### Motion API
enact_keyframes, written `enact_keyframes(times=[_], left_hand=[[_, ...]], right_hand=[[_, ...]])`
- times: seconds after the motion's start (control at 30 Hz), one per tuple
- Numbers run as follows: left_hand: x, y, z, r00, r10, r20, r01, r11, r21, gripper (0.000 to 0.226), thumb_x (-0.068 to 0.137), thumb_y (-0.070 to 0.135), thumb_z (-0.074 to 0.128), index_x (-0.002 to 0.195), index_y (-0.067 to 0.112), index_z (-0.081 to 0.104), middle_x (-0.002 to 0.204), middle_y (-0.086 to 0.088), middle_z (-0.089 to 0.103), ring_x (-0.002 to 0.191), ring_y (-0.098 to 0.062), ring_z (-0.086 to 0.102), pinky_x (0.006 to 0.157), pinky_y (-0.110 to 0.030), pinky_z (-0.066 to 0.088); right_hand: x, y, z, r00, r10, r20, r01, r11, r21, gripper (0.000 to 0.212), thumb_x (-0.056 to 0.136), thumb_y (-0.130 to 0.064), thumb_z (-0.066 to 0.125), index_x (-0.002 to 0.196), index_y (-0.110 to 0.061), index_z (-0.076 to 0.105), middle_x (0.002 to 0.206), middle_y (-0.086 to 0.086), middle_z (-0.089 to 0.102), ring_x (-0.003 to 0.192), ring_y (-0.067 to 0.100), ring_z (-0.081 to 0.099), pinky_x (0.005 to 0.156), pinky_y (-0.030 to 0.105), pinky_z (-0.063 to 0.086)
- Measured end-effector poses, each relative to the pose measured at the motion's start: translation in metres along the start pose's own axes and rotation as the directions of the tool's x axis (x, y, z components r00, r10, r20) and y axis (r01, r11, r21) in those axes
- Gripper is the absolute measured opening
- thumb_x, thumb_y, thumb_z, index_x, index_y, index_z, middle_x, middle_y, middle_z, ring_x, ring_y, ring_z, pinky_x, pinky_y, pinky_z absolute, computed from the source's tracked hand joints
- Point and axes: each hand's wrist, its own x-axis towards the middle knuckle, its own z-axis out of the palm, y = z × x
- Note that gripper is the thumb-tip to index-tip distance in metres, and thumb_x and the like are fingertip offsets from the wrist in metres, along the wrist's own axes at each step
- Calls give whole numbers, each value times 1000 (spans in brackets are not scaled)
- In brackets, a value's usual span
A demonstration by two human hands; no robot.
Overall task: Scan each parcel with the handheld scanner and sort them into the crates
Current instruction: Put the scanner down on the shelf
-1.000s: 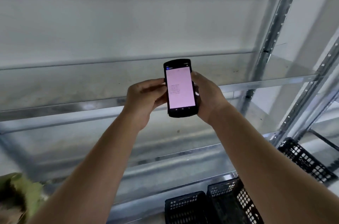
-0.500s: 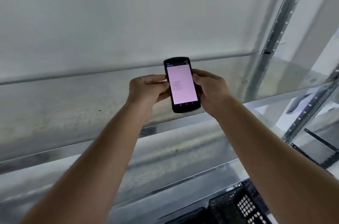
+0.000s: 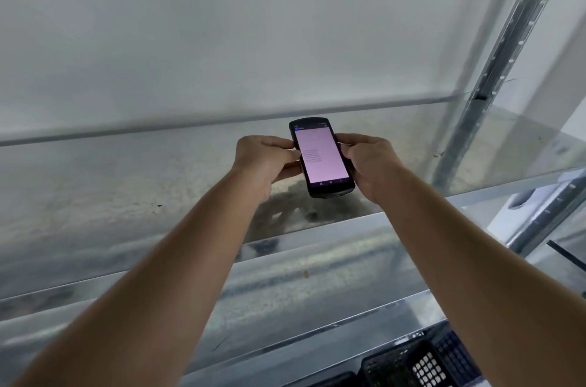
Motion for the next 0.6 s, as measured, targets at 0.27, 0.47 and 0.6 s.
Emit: enact_keyframes(times=[0.27, 0.47, 0.6], left_hand=[[7, -5, 10, 1000, -6, -23, 7, 999, 43, 22, 84, -21, 74, 100, -7, 71, 94, -27, 76, 71, -34, 79, 64, -36, 65], [10, -5, 16, 998, -19, -52, 24, 995, 99, 22, 85, -19, 76, 100, -4, 71, 96, -24, 77, 77, -34, 80, 68, -37, 67], [14, -8, 17, 997, -20, -78, 30, 992, 125, 19, 85, -19, 74, 92, -2, 71, 95, -25, 76, 80, -37, 79, 70, -40, 67]], right_hand=[[11, 9, -7, 1000, -24, -4, 24, 994, -111, 22, 105, 0, 57, 99, -11, 75, 102, 14, 80, 99, 33, 77, 94, 51, 63], [18, 11, -9, 999, -40, 7, 40, 988, -149, 24, 105, 0, 58, 98, -14, 77, 102, 13, 80, 104, 34, 76, 96, 53, 62], [19, 13, -9, 998, -47, 28, 51, 984, -172, 26, 105, 0, 57, 98, -16, 77, 104, 13, 79, 102, 34, 77, 92, 48, 64]])
